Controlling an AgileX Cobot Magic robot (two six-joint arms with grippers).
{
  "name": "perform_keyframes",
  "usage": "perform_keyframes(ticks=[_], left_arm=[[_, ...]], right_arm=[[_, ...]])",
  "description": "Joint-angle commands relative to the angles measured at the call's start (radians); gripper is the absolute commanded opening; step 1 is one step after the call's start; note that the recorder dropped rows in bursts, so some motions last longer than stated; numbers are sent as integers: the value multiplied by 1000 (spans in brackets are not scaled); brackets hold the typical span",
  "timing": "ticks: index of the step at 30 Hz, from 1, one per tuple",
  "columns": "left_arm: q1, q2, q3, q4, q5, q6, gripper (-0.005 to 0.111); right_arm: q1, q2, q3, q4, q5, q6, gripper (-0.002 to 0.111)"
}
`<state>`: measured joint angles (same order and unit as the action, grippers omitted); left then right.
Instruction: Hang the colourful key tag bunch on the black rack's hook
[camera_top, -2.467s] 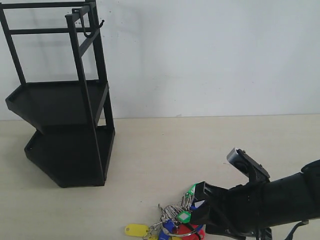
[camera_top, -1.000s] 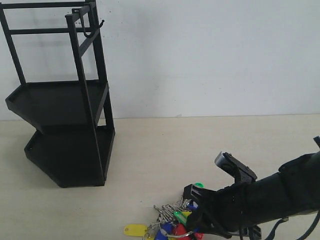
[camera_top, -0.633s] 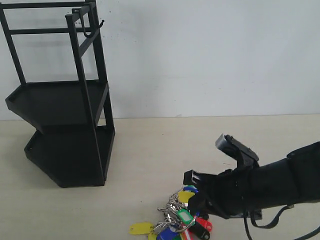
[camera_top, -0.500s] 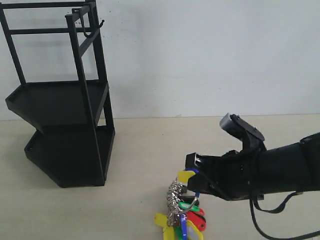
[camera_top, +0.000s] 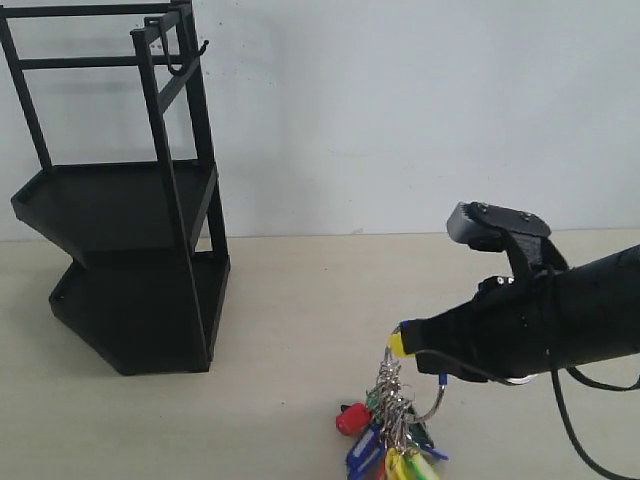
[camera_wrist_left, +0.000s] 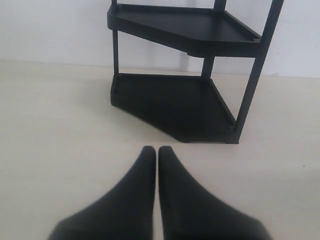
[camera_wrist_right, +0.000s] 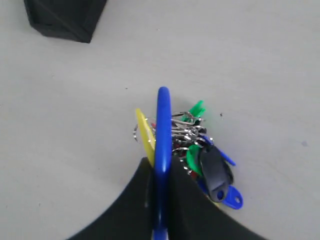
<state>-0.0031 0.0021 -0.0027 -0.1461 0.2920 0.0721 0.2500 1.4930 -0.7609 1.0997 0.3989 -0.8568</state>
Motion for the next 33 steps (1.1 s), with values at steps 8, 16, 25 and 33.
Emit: perform_keyframes(ticks=[8,16,25,33], left_arm=[[2,-2,3,5,-7,3,4],[2,-2,3,5,-7,3,4],[2,-2,3,5,-7,3,4],[2,-2,3,5,-7,3,4]], right_arm=[[8,-5,-68,-31,171,-34,0],[40,12,-64,-149,52,133,0],[40,178,-64,-144,23,127,0],[40,215,-64,-144,18,96,0]])
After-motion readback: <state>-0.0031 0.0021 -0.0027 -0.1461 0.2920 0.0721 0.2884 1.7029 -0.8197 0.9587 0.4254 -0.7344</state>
